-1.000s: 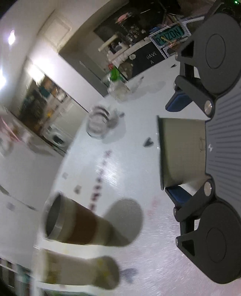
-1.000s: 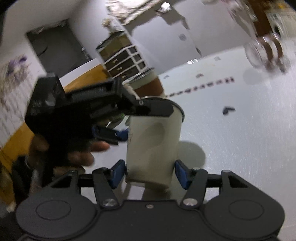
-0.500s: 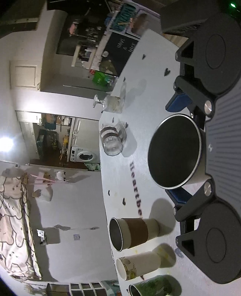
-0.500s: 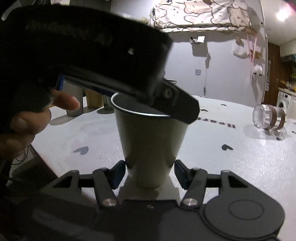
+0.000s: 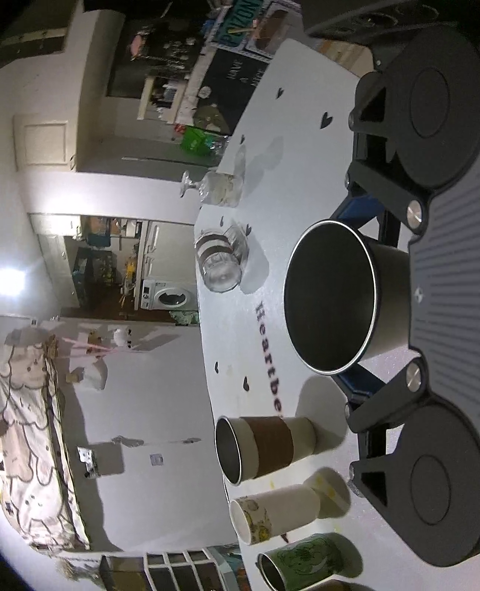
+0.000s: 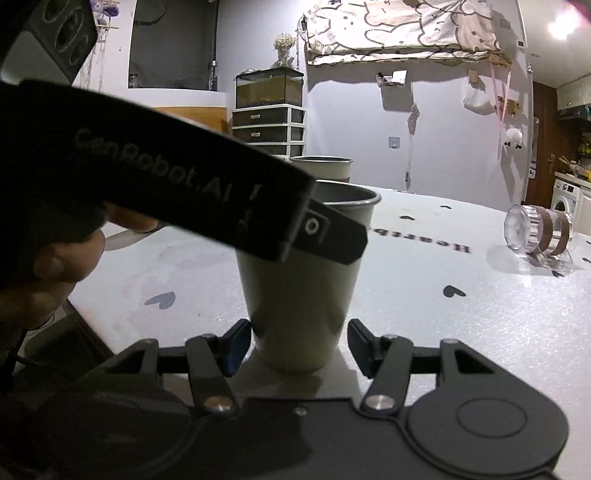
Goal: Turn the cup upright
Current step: 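Grasp the cream cup with the left gripper while the right gripper releases it, then carry the cream cup with the left gripper and set it upright beside the cup row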
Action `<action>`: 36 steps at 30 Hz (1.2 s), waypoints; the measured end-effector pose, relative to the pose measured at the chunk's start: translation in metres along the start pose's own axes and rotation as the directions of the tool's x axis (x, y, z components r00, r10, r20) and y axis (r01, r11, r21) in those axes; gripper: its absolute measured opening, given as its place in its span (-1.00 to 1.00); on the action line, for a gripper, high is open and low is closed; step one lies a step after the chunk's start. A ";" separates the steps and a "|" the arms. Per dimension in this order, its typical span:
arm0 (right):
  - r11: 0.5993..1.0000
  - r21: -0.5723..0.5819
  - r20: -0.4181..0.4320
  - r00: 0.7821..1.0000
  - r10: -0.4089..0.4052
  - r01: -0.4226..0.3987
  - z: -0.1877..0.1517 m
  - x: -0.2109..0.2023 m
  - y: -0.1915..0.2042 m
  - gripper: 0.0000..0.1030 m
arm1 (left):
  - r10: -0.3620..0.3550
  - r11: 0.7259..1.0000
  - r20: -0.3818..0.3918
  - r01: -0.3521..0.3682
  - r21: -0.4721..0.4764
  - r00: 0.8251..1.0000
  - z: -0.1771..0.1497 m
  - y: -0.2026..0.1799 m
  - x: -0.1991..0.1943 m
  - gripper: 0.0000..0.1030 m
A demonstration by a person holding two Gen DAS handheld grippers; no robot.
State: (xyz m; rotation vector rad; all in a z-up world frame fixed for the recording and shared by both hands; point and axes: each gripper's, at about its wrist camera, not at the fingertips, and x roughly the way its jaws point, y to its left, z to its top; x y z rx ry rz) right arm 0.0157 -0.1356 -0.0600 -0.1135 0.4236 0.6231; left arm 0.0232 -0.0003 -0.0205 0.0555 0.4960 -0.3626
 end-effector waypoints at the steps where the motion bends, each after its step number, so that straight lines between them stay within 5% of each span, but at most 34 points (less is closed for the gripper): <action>1: 1.000 0.003 0.007 1.000 -0.004 0.004 0.000 -0.002 -0.001 0.36 | 0.013 1.000 0.009 -0.013 -0.007 1.000 0.000 0.002 -0.001 0.52; 6: 0.999 0.032 0.038 0.999 -0.027 0.026 0.001 -0.008 -0.006 0.58 | 0.127 0.991 0.058 -0.124 -0.055 0.990 0.005 0.022 -0.011 0.51; 12: 0.995 0.086 0.059 0.996 -0.063 0.058 0.003 -0.014 -0.014 0.64 | 0.269 0.959 0.092 -0.257 -0.120 0.959 0.011 0.070 -0.012 0.51; 20: 0.992 0.093 0.055 0.995 -0.086 0.080 0.004 -0.012 -0.019 0.65 | 0.471 0.872 0.083 -0.449 -0.195 0.878 0.020 0.134 -0.004 0.52; 27: 0.992 0.093 0.052 0.994 -0.092 0.087 0.004 -0.012 -0.020 0.65 | 0.552 0.806 0.043 -0.520 -0.284 0.833 0.017 0.174 -0.004 0.52; 36: 0.991 0.092 0.051 0.994 -0.099 0.094 0.004 -0.012 -0.021 0.65 | 0.597 0.767 0.054 -0.551 -0.328 0.800 0.009 0.185 -0.006 0.52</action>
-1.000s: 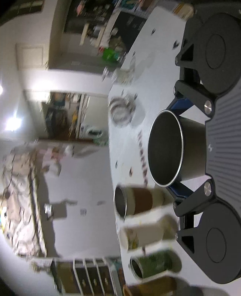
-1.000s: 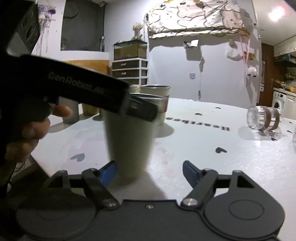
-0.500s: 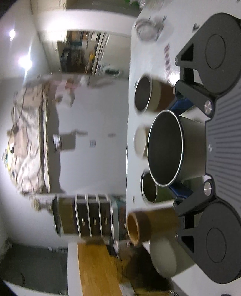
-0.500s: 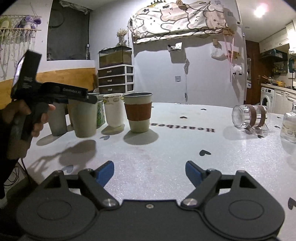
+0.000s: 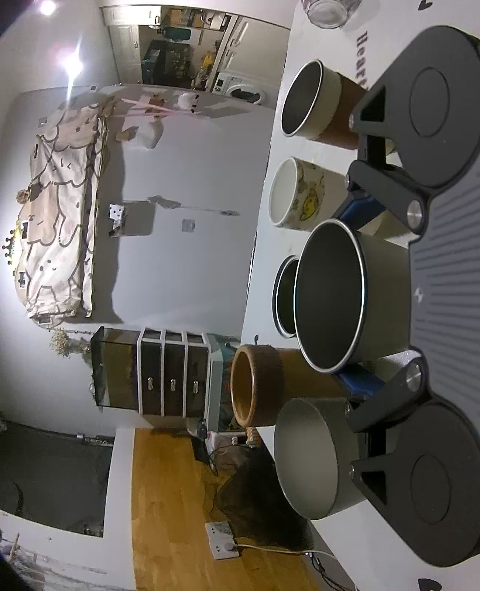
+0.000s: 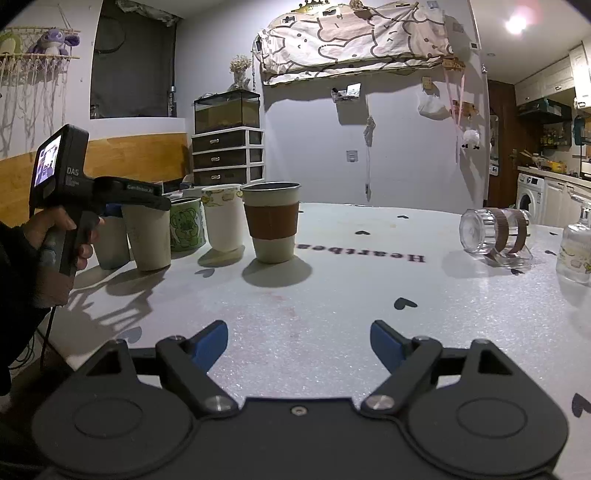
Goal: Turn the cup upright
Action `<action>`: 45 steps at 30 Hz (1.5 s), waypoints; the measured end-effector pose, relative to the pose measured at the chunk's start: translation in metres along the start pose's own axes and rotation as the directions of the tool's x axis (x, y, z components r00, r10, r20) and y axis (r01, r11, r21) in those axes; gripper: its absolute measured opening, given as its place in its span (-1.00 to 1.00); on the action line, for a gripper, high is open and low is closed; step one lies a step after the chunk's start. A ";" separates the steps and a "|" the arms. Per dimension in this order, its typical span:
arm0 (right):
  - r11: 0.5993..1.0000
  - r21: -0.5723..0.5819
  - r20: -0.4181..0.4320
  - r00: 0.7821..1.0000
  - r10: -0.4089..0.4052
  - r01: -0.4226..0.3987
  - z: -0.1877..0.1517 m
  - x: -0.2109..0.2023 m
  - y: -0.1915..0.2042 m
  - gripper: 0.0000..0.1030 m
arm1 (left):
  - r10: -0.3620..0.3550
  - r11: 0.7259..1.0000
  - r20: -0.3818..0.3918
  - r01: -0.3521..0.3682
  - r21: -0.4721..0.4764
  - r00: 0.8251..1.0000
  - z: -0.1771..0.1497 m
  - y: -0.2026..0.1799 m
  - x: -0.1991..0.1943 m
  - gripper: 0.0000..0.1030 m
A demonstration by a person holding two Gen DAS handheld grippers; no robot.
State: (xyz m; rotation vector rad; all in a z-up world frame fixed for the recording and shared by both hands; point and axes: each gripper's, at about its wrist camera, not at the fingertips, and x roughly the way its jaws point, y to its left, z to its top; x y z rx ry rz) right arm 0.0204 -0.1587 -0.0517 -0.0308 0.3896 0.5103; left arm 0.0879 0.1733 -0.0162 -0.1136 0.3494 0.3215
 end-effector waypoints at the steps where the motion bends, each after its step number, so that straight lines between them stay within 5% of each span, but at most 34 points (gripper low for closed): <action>1: 1.000 0.000 0.000 1.000 -0.001 0.001 0.000 0.000 0.000 0.65 | 0.008 1.000 0.004 -0.008 0.004 1.000 0.000 0.000 0.000 0.52; 8: 1.000 -0.001 0.003 1.000 -0.005 0.005 0.000 -0.001 -0.001 0.65 | 0.059 0.998 0.024 -0.060 0.035 0.998 -0.001 -0.004 0.005 0.54; 11: 1.000 0.001 0.005 1.000 -0.004 0.004 0.001 -0.002 -0.001 0.65 | 0.071 0.997 0.020 -0.071 0.035 0.997 0.000 -0.003 0.003 0.84; 21: 1.000 0.006 0.043 0.999 -0.006 0.006 0.016 -0.008 -0.007 0.75 | 0.054 0.998 0.040 -0.055 0.024 0.998 -0.008 -0.013 -0.042 1.00; 34: 0.999 0.014 0.077 0.996 -0.039 0.038 0.035 -0.007 -0.010 0.93 | -0.030 0.997 0.002 0.030 0.070 1.000 -0.038 -0.043 -0.105 1.00; 45: 0.997 0.025 0.058 0.996 -0.075 0.073 0.035 -0.004 -0.013 0.99 | -0.033 0.995 -0.058 0.038 0.091 0.998 -0.063 -0.054 -0.129 1.00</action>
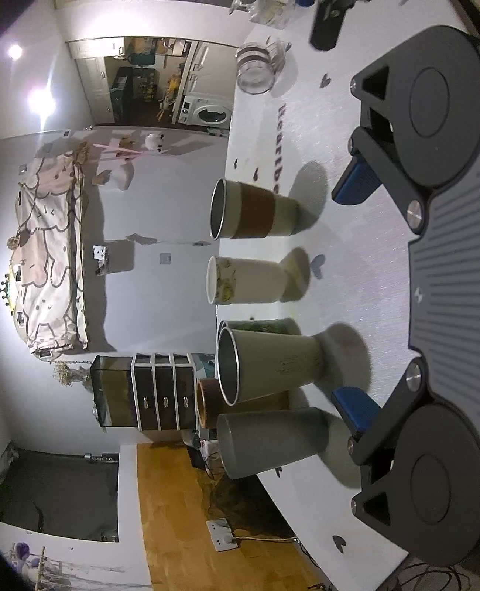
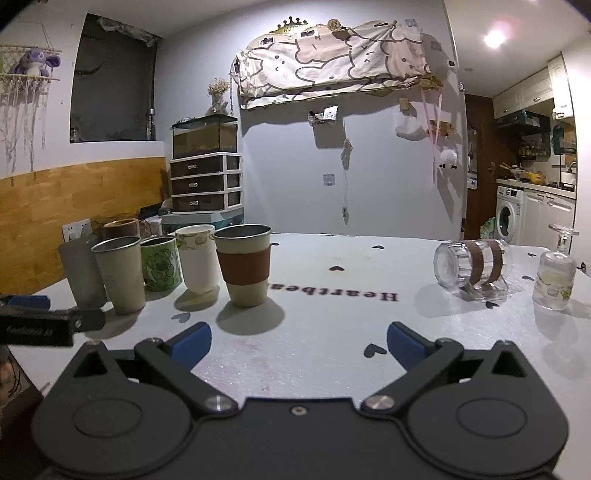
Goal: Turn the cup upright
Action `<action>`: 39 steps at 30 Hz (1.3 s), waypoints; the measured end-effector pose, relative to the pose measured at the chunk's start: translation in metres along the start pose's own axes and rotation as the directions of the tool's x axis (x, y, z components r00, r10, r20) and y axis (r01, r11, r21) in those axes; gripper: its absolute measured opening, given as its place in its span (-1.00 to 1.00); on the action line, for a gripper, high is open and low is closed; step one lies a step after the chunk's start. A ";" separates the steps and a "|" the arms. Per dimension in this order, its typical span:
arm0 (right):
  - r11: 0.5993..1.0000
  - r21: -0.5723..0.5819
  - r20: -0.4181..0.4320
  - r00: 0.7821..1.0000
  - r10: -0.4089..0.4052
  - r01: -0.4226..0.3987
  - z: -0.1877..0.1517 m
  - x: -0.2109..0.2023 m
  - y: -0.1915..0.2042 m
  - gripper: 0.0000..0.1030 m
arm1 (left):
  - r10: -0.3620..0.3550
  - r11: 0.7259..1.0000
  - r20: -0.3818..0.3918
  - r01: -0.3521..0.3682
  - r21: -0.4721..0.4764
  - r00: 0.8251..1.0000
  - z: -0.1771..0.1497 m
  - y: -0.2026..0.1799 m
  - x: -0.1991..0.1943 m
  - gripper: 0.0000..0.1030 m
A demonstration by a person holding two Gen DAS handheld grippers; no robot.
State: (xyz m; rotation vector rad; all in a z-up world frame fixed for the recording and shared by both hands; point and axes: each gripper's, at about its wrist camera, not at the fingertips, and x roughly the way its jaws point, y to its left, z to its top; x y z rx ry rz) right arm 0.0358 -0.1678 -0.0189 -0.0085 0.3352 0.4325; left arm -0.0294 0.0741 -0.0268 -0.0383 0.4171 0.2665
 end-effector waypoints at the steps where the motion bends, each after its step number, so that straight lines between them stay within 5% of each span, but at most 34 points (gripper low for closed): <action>1: 1.000 0.000 -0.002 1.000 -0.003 0.003 0.000 0.001 0.000 1.00 | -0.004 1.000 -0.001 0.004 0.004 1.000 -0.001 -0.001 -0.001 1.00; 39: 1.000 -0.004 -0.024 0.999 -0.028 0.028 -0.006 0.003 0.000 1.00 | -0.026 1.000 -0.012 0.026 0.000 1.000 -0.005 -0.005 -0.001 1.00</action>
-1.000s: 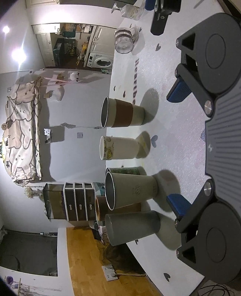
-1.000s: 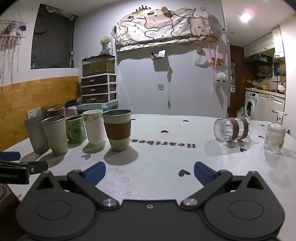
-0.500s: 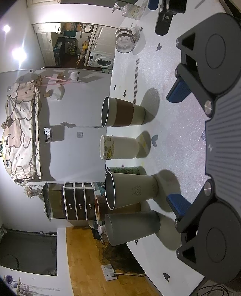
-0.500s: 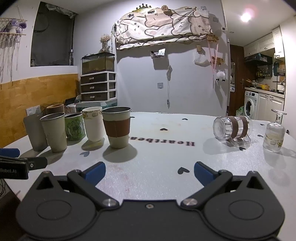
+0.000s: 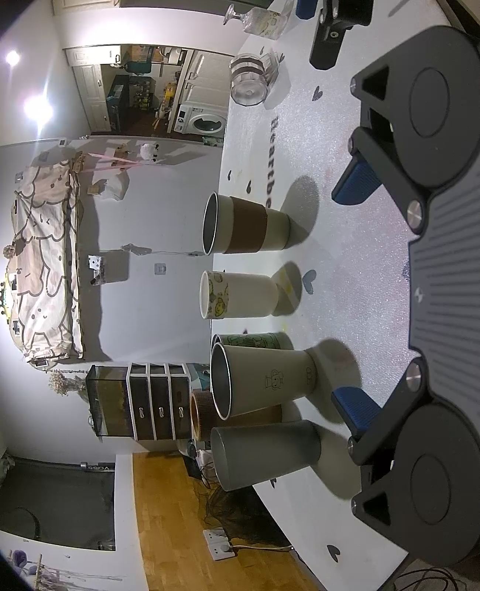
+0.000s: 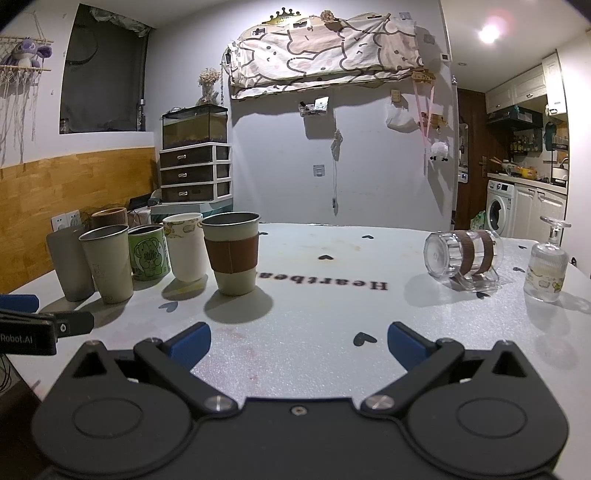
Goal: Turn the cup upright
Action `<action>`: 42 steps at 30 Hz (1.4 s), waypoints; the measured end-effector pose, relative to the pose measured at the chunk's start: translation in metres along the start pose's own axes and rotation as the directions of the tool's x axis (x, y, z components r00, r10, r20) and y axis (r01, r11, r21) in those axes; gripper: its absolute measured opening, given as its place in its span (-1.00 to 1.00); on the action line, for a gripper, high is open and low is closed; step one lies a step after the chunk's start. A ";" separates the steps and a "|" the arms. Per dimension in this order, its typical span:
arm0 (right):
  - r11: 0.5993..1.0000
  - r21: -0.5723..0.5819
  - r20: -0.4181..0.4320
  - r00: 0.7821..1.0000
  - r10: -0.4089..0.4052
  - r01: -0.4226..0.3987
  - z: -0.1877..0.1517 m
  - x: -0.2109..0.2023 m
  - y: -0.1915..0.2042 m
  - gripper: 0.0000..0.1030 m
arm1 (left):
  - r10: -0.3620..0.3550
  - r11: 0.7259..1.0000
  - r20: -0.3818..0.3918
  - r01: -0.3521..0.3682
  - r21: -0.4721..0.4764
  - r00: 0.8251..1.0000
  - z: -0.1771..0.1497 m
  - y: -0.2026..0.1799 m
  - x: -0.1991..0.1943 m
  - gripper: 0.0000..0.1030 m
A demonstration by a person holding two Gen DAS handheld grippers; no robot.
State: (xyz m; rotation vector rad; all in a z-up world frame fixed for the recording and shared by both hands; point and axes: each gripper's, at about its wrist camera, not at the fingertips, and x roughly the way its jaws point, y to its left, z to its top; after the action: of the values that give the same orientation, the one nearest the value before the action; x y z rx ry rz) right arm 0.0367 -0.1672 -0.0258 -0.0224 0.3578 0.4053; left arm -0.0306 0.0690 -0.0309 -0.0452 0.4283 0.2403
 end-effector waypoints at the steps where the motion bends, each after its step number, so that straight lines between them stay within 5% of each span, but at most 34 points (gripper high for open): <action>1: 1.000 0.000 0.000 1.000 0.000 0.000 0.000 0.000 0.000 1.00 | 0.000 1.000 -0.001 0.000 -0.001 1.000 0.000 0.001 0.000 1.00; 42: 1.000 0.001 -0.001 1.000 0.000 0.000 0.000 -0.001 0.000 1.00 | 0.002 1.000 -0.005 -0.002 0.004 1.000 0.003 0.000 -0.001 1.00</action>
State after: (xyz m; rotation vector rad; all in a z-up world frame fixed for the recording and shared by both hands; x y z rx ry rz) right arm 0.0364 -0.1676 -0.0253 -0.0214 0.3591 0.4048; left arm -0.0305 0.0687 -0.0276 -0.0418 0.4339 0.2411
